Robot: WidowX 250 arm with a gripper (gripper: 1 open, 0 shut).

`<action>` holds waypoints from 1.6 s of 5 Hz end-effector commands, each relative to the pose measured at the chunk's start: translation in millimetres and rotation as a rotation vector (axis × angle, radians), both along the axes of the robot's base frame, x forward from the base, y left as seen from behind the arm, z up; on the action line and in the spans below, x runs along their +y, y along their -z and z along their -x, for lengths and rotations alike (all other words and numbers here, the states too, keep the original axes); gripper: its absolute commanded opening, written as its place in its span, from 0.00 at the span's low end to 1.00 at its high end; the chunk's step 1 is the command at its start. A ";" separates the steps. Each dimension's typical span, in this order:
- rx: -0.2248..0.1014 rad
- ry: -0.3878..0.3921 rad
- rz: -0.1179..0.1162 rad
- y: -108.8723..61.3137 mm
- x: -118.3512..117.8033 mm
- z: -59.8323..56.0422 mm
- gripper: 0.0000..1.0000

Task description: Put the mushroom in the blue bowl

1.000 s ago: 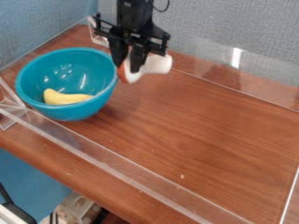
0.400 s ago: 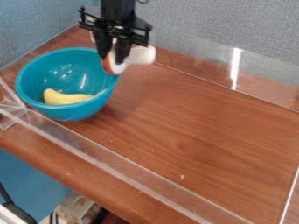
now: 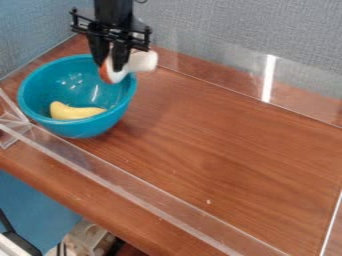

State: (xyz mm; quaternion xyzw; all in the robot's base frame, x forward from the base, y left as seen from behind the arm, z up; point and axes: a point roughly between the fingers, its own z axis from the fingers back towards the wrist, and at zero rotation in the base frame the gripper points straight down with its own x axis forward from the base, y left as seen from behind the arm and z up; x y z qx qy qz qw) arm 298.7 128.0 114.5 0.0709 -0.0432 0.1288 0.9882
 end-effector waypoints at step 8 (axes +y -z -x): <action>-0.057 -0.012 -0.023 -2.8 37.1 -22.5 0.00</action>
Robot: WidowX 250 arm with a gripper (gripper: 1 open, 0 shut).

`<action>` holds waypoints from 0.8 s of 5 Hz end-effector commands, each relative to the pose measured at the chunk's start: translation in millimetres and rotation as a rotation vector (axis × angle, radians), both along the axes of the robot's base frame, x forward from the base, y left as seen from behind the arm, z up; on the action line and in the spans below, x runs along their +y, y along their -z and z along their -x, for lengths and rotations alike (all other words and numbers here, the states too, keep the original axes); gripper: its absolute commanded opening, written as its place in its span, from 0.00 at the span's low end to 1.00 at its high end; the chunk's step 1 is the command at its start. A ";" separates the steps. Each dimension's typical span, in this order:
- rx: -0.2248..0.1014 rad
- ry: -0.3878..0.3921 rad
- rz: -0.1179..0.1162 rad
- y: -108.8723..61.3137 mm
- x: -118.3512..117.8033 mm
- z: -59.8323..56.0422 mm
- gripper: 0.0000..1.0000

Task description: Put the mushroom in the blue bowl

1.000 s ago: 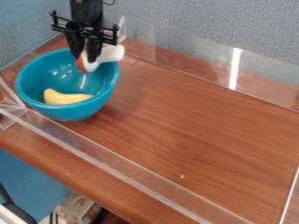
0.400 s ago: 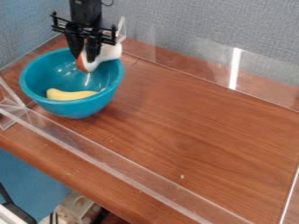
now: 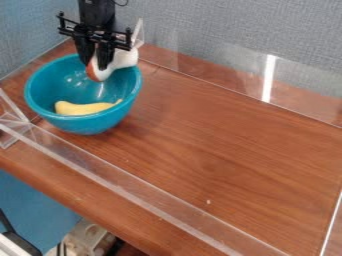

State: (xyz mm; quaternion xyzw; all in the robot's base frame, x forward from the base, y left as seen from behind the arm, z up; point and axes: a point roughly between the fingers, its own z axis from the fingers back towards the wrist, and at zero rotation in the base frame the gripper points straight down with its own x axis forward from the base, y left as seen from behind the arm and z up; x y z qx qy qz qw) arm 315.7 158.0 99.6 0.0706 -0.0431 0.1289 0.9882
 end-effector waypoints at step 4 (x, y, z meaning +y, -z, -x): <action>-0.059 -0.026 -0.058 -47.7 9.4 -1.0 1.00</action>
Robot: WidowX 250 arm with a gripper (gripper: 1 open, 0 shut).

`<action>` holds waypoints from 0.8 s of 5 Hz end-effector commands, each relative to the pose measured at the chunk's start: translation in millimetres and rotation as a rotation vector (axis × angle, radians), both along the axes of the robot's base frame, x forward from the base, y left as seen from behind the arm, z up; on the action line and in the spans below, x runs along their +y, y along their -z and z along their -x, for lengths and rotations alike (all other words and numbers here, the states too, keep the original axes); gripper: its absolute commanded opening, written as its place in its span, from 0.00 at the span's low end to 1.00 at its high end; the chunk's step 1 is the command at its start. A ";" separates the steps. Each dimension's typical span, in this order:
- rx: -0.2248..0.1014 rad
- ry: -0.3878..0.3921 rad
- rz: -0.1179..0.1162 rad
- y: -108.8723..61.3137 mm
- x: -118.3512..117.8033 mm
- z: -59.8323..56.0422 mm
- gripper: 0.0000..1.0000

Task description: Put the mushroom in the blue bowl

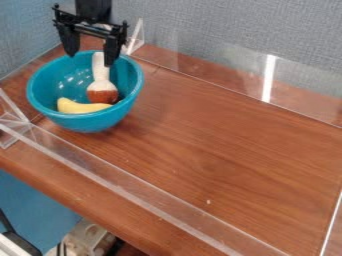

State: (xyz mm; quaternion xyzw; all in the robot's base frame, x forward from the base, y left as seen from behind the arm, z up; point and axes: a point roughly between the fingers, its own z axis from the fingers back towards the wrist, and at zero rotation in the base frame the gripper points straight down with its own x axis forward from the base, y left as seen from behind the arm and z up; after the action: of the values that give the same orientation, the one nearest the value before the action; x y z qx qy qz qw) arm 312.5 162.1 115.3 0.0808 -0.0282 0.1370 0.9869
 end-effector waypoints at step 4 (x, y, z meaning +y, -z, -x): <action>-0.095 0.041 -0.061 -73.2 -7.1 5.8 1.00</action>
State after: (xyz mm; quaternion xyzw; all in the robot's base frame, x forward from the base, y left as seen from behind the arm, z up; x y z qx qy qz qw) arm 302.4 158.9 159.5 0.0896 -0.0380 0.1277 0.9870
